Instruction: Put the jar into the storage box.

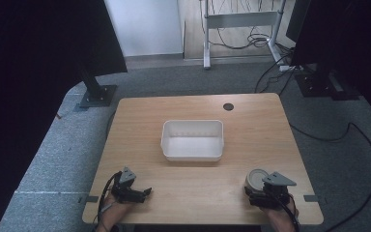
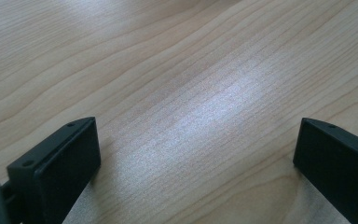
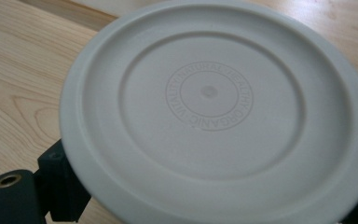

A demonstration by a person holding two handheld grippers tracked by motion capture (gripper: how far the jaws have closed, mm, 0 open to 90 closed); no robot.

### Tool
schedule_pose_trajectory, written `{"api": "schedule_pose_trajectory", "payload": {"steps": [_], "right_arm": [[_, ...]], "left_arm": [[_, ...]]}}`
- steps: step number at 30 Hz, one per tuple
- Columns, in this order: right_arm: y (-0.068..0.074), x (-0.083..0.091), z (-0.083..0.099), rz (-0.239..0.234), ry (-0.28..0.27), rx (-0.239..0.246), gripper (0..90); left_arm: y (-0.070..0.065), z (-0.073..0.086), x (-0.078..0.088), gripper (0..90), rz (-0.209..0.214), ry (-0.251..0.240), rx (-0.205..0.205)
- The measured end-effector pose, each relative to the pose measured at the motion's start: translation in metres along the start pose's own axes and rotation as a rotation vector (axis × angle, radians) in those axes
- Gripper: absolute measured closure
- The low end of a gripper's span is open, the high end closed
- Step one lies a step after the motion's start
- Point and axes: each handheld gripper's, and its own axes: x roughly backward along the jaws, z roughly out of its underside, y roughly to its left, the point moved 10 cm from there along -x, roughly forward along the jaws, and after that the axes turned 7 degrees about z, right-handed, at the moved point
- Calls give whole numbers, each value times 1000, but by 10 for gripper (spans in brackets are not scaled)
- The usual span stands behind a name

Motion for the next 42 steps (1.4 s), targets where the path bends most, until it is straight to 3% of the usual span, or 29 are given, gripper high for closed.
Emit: {"api": "schedule_pose_trajectory", "payload": {"steps": [42], "right_arm": [[38,-26,-48,-58,-7,47,91]], "left_arm": [[0,0,0,2,0,0,-1]]}}
